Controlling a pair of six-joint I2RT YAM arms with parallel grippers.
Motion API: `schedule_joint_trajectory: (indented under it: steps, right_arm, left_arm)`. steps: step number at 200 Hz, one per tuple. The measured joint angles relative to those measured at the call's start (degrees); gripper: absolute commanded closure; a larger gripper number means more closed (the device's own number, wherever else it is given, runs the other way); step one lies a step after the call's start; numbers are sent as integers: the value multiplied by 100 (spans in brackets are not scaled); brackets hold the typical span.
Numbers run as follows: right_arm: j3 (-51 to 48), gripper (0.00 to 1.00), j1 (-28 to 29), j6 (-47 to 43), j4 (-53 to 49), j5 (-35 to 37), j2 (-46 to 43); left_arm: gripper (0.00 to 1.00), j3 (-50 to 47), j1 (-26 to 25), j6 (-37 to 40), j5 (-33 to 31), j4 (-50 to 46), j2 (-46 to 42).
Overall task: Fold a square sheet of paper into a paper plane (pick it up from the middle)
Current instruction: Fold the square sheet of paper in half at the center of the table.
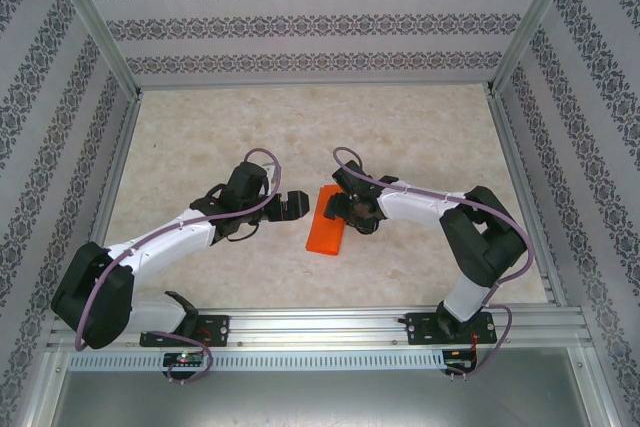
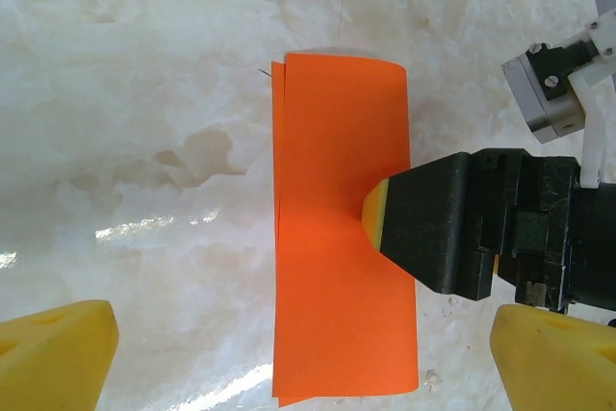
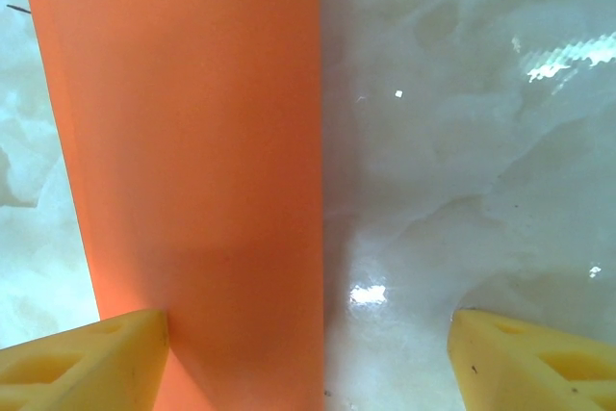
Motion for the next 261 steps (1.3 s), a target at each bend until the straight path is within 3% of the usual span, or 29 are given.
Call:
schedule_joint_trajectory:
  steps: [94,171,207,246,261]
  right_arm:
    - [146,21,0,-210,-186,-17,127]
    - [245,22,-2,-192,-299,9,223]
    - [286,22,0,-195,-354,31,269]
    - [317,21,0,-195,-385,46,299]
    - [317,21,0,-192,-385,46,302]
  left_arm:
    - [2,2,0,11,83,0,92]
    - [15,2,0,-13,101,-4,162]
    - [38,87,0,-57,114,-24,280]
    - [84,372,0,-192,177,-142,704]
    - [95,542,0,-254,275,-190,966]
